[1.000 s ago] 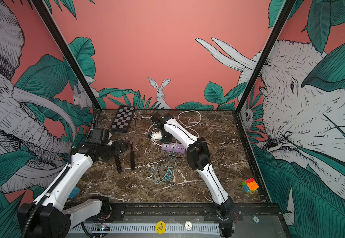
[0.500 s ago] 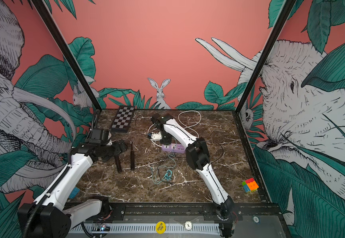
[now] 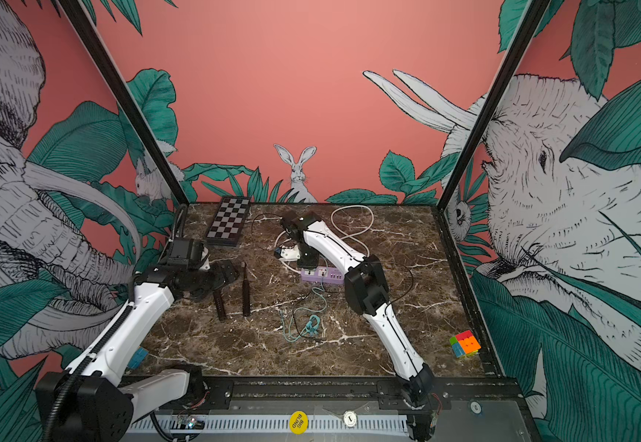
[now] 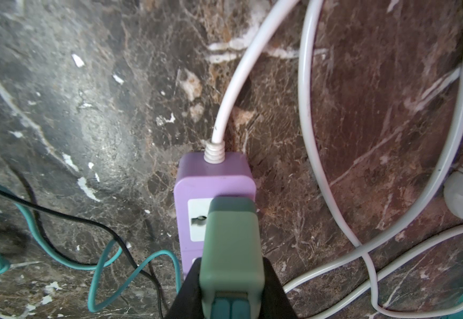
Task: Charge the electric toothbrush
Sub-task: Insert the plug into the socket.
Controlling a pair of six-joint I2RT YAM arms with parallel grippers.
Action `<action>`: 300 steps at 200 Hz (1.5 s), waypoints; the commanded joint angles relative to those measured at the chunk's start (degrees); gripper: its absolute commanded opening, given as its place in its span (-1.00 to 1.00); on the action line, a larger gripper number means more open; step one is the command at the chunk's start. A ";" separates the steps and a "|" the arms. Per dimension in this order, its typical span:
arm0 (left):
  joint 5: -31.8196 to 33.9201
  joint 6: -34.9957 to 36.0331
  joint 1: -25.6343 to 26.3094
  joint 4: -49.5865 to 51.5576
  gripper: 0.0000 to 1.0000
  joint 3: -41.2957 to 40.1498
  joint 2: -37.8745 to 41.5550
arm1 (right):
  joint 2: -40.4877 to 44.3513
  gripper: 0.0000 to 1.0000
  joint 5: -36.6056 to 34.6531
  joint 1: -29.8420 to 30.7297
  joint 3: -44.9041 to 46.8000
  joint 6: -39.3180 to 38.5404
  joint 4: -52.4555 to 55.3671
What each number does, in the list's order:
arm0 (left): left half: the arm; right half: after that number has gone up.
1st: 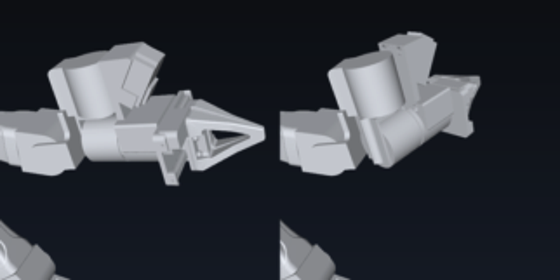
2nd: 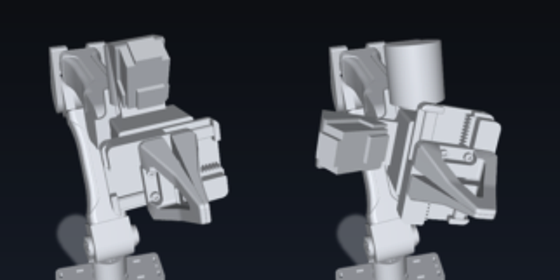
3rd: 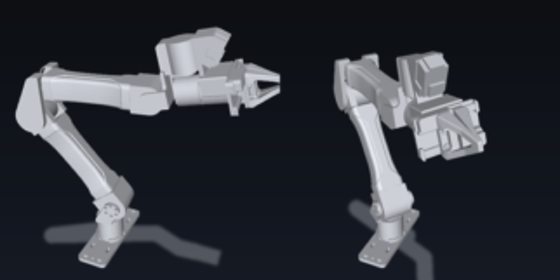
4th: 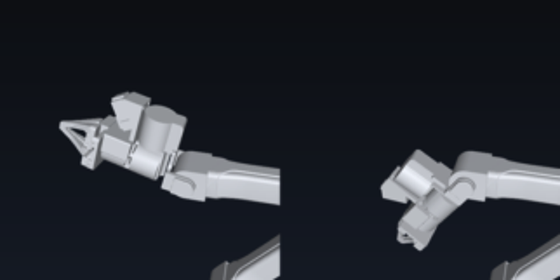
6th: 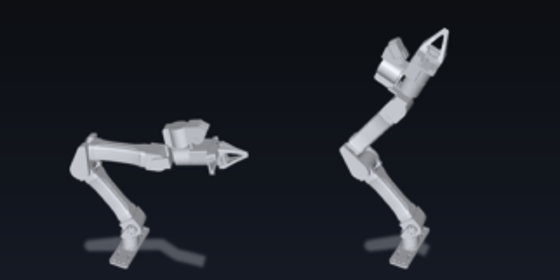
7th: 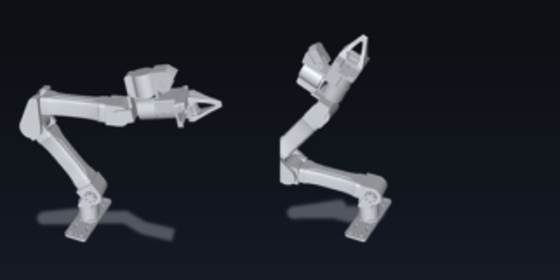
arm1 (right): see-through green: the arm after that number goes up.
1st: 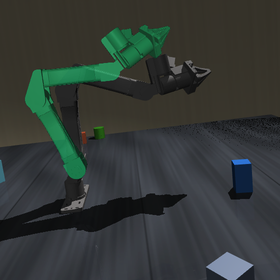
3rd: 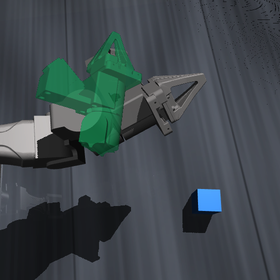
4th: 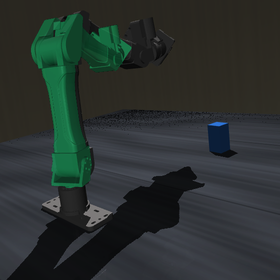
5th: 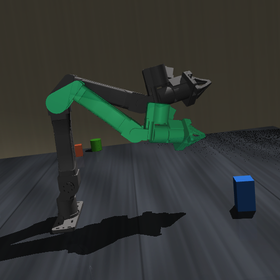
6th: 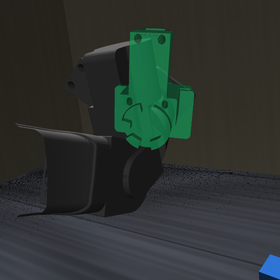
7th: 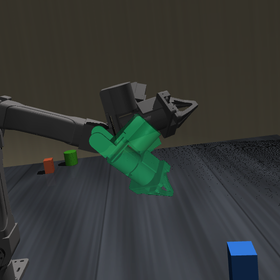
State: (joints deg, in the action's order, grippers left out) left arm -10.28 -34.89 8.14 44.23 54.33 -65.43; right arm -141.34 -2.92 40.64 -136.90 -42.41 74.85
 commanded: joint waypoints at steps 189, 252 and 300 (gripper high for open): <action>-3.09 0.64 -0.93 1.21 0.98 -0.79 -1.31 | 0.17 -0.48 -1.79 0.70 6.81 0.49 0.17; -3.08 0.68 -1.10 1.90 0.98 -0.40 -0.49 | 3.71 0.17 -5.22 1.09 7.67 0.49 -2.28; -3.01 0.63 -1.20 2.09 0.98 -0.11 -0.30 | 7.22 0.43 -5.40 1.25 5.63 1.60 -6.46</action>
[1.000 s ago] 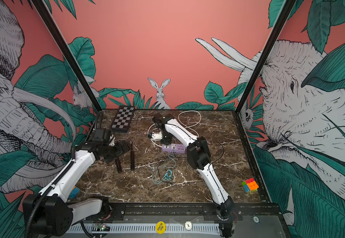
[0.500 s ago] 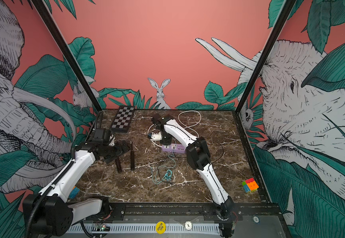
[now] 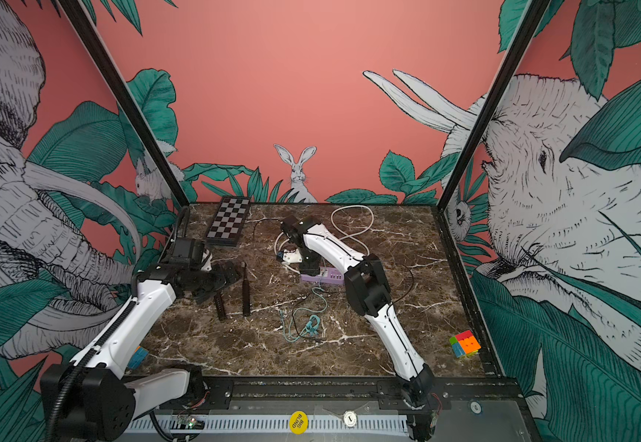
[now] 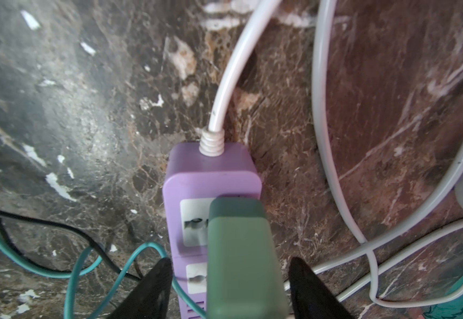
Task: Charge the electric toothbrush
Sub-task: Insert the plug into the socket, then pick up the charging cable from the center of the board.
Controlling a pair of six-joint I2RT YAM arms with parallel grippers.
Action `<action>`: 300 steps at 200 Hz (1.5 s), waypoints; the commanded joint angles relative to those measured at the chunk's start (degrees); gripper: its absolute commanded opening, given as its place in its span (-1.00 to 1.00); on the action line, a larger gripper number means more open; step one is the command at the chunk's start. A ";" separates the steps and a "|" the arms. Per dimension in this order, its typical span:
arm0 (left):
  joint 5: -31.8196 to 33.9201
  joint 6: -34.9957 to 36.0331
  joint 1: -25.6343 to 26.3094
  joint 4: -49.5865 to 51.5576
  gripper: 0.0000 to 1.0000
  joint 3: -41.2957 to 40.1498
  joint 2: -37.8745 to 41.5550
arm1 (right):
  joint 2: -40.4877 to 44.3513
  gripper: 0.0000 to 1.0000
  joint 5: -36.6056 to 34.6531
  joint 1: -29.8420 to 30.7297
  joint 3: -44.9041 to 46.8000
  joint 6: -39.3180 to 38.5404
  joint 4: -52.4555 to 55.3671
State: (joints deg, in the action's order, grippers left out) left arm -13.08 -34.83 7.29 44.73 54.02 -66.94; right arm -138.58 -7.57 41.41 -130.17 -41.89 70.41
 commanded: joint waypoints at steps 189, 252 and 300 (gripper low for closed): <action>3.35 2.40 -1.06 1.79 0.98 -0.85 4.79 | 44.99 0.97 12.65 8.75 42.16 50.38 -33.49; 0.83 -1.42 -1.05 -1.31 0.98 -5.57 4.45 | 43.85 0.94 8.92 17.04 62.27 73.85 -52.16; 2.00 -2.50 -1.05 -2.44 0.98 -7.60 6.38 | 35.49 0.45 8.85 15.79 61.52 85.08 -53.43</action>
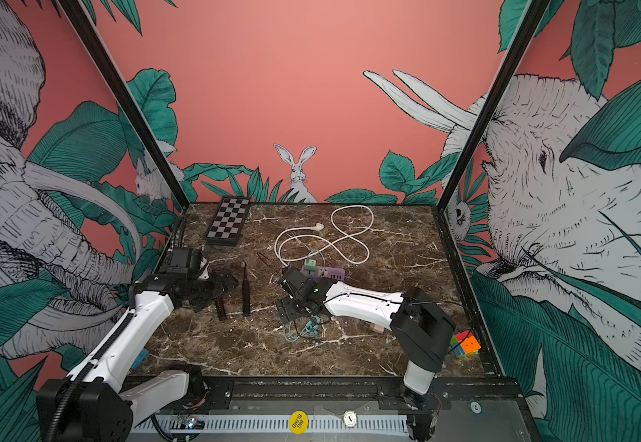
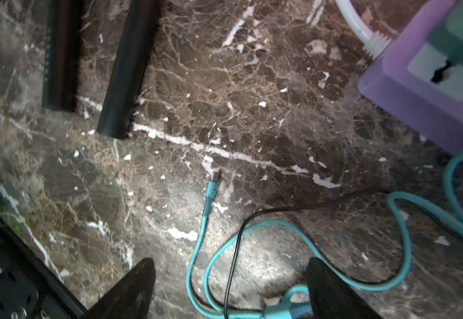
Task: Charge the electric toothbrush
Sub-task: Pick up the charging cable from the center of the board.
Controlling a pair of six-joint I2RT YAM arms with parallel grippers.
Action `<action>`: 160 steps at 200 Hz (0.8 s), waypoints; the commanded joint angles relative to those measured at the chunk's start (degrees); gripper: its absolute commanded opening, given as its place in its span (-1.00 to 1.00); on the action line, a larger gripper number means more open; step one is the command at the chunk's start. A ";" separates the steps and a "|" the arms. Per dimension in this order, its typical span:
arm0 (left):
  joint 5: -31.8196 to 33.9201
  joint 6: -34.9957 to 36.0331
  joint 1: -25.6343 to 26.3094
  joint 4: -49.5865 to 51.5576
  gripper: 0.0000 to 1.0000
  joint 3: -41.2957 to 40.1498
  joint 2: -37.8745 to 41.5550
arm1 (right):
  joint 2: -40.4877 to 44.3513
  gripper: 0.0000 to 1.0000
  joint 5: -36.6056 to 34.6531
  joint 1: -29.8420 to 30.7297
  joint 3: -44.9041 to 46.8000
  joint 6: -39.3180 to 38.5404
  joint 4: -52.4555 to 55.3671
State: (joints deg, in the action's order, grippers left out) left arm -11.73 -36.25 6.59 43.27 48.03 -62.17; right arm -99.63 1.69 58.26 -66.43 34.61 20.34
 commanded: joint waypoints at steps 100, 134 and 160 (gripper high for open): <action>0.87 -0.49 -0.35 -1.82 0.98 -1.76 -1.12 | -4.09 0.28 -6.32 -3.44 -0.31 14.02 -4.55; 0.93 -0.56 -0.35 -2.39 0.99 -1.65 -2.33 | -8.42 -0.07 -2.60 -4.56 -2.10 15.51 -6.62; 1.28 -0.23 -0.35 -2.05 0.98 -1.55 -1.90 | -8.64 -0.10 -3.31 -4.66 -1.76 16.81 -8.79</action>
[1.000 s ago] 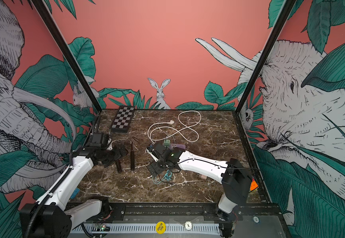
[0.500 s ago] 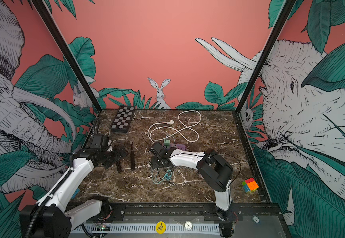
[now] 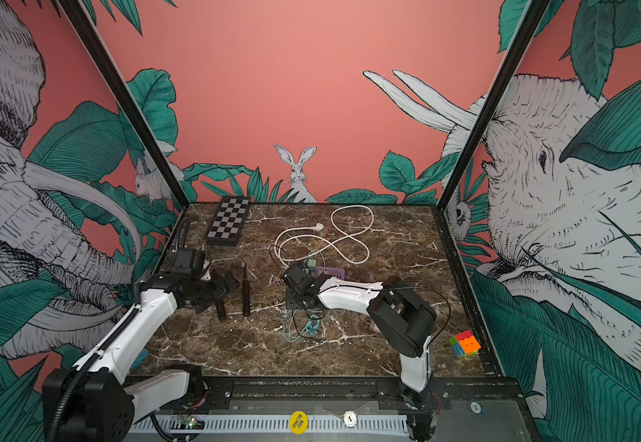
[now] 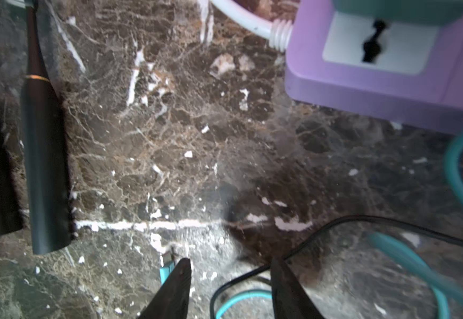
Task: Charge the electric toothbrush
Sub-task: Pick up the charging cable from the center of the board.
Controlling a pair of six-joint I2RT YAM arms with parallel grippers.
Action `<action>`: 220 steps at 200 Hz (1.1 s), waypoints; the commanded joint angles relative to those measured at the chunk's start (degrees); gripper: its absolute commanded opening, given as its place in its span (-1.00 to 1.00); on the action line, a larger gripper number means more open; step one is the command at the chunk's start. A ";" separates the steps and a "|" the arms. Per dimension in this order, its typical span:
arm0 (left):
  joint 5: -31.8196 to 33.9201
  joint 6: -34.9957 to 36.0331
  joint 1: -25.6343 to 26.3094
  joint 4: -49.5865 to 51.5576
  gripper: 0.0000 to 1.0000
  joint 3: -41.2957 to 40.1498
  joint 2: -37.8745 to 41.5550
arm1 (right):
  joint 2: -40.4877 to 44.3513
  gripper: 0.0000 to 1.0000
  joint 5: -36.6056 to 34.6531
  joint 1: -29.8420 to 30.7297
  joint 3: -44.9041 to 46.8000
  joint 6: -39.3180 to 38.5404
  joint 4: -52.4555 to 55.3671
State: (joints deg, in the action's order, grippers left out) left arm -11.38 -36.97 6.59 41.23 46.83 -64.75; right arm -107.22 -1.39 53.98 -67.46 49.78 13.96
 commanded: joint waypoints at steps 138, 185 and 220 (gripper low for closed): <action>0.80 1.49 -0.35 0.08 0.98 -0.69 0.93 | -0.69 -0.19 2.45 0.13 2.76 6.16 -5.09; 0.84 1.73 -0.35 0.10 0.98 -0.86 1.09 | -2.79 -0.19 1.55 -0.34 2.22 6.83 -6.10; 0.20 1.81 -0.35 -0.18 0.98 -0.77 0.61 | -4.40 -0.38 4.24 -1.17 3.45 8.89 -8.90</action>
State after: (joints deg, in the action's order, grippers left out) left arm -11.14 -35.92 6.59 41.19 46.72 -64.75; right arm -109.08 1.08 53.41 -64.66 56.71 6.48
